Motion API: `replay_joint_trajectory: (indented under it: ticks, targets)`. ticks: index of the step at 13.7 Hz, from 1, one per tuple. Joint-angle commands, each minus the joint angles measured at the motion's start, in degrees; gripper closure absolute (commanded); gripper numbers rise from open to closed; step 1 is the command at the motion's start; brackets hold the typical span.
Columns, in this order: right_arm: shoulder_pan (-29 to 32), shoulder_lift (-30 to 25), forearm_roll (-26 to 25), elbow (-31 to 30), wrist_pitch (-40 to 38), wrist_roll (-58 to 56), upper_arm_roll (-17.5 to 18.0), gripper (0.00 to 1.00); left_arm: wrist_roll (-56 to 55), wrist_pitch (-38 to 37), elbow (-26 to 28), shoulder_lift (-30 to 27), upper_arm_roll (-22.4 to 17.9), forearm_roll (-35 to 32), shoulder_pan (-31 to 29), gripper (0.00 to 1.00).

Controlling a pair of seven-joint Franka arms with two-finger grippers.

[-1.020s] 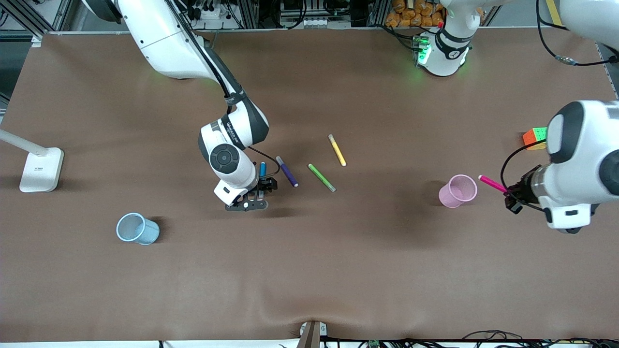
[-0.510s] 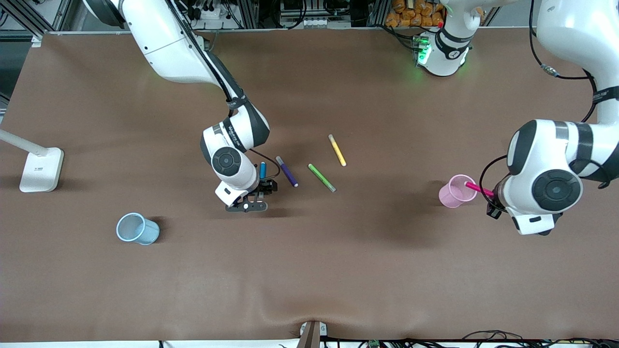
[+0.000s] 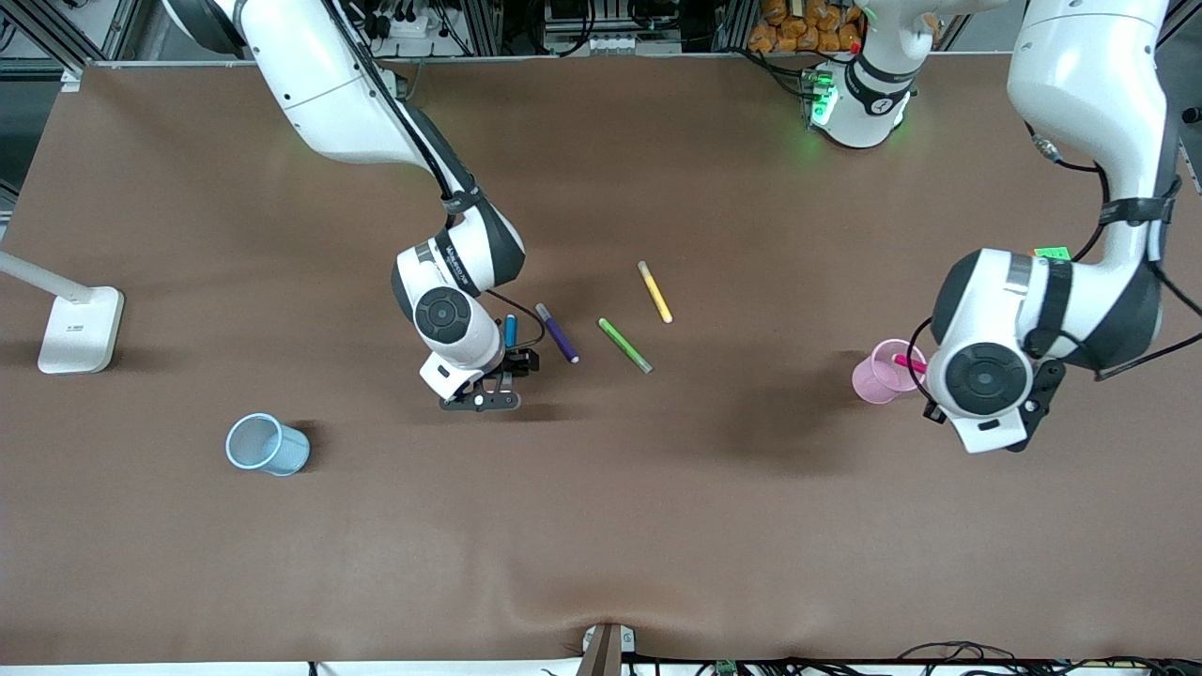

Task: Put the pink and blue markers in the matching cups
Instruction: 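Carry the pink marker over the pink cup while the right gripper grasps, then lower the pink marker into the pink cup and open the left gripper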

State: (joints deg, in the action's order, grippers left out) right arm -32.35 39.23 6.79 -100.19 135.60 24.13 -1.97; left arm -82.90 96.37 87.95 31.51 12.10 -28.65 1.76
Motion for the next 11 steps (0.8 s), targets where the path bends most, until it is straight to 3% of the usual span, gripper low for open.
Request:
replay_joint_trajectory:
  ticks: [1,11]
  targets:
    - [-0.87,0.06,0.86,-0.09,-0.34,0.74,-0.49,0.0,-2.7,0.31,2.83,0.31,0.11,-5.25,1.31,1.0]
    - [-1.05,-0.03,0.86,-0.1,-0.95,0.74,-0.4,0.0,-4.9,0.3,2.67,2.33,0.2,-5.8,2.46,1.0]
